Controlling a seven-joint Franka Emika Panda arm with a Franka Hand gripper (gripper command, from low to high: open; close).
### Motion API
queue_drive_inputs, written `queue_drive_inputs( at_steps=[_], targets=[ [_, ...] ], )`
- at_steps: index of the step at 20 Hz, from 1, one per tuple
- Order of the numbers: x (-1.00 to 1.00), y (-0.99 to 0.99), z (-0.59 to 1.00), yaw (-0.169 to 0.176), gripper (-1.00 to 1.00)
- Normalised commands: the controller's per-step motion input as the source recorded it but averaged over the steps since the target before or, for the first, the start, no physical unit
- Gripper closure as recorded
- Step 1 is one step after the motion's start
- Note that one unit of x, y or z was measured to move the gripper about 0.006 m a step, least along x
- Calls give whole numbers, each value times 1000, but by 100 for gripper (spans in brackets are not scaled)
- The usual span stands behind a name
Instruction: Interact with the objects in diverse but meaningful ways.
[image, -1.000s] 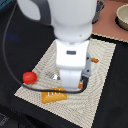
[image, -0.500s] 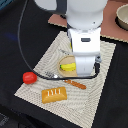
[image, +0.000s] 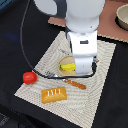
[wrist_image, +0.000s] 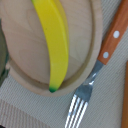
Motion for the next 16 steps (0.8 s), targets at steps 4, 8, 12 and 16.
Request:
queue_drive_inputs(
  at_steps=[4,8,12,16],
  targets=[
    [-258,109,-323,58,-100],
    [-138,16,-291,63,-100],
    [-157,46,-234,60,-100],
    [-150,86,-210,62,-100]
  ],
)
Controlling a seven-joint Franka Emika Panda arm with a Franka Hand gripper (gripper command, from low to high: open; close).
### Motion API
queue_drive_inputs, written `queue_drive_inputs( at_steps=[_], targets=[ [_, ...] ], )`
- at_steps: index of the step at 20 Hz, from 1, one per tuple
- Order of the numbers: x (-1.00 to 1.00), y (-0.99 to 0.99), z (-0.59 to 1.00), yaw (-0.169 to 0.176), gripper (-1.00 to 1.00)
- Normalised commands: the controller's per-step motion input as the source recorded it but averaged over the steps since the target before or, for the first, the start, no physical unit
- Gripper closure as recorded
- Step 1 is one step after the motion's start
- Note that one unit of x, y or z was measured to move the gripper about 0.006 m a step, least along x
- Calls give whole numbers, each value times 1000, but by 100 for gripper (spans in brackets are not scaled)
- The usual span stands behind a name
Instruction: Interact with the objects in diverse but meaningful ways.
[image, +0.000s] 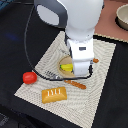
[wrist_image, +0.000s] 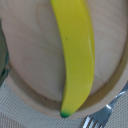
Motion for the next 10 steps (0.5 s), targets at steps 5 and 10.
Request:
queue_drive_inputs(
  at_steps=[5,10],
  targets=[
    [-235,121,-246,60,-100],
    [-226,137,-259,59,-100]
  ],
)
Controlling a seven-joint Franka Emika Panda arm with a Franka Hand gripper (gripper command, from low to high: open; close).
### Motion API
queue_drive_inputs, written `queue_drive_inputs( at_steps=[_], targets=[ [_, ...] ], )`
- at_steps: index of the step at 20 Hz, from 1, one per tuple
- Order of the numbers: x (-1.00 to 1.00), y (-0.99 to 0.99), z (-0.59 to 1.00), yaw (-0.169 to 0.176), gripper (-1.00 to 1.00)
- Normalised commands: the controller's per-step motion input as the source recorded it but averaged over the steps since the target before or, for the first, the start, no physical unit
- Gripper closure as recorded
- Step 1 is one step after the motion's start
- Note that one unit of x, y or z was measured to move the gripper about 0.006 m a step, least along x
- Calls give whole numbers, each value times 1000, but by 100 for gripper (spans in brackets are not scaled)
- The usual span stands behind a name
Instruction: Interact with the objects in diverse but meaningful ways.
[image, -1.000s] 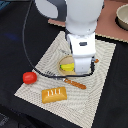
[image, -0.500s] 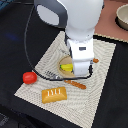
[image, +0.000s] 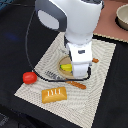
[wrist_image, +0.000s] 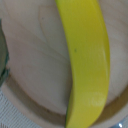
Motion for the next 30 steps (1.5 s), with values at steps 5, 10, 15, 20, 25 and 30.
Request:
queue_drive_inputs(
  at_steps=[5,10,15,20,25,30],
  targets=[
    [-180,82,-210,60,100],
    [-101,89,-127,66,100],
    [-53,78,-82,68,100],
    [-3,30,511,26,100],
    [0,199,1000,-23,100],
    [-51,391,1000,-18,100]
  ],
)
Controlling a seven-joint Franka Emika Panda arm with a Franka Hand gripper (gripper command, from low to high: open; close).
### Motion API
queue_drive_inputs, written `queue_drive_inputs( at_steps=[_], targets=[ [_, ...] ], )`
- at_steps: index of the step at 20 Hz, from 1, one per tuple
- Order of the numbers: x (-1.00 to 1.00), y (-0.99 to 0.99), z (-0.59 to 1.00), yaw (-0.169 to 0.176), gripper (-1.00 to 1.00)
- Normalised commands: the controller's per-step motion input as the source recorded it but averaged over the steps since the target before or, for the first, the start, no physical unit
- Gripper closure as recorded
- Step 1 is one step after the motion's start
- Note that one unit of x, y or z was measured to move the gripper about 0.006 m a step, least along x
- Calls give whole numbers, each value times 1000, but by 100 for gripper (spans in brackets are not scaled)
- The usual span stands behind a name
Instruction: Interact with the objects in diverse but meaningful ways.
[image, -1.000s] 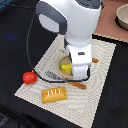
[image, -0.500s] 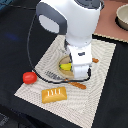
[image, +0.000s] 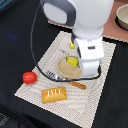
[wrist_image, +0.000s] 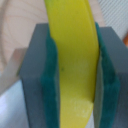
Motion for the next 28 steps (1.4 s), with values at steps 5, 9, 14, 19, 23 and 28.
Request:
queue_drive_inputs(
  at_steps=[5,9,14,19,23,28],
  targets=[
    [-328,677,623,37,100],
    [-611,519,49,101,100],
    [-839,267,-19,-24,100],
    [-861,2,-157,-61,100],
    [-891,-37,-256,-72,100],
    [-955,-52,-359,-59,100]
  ],
)
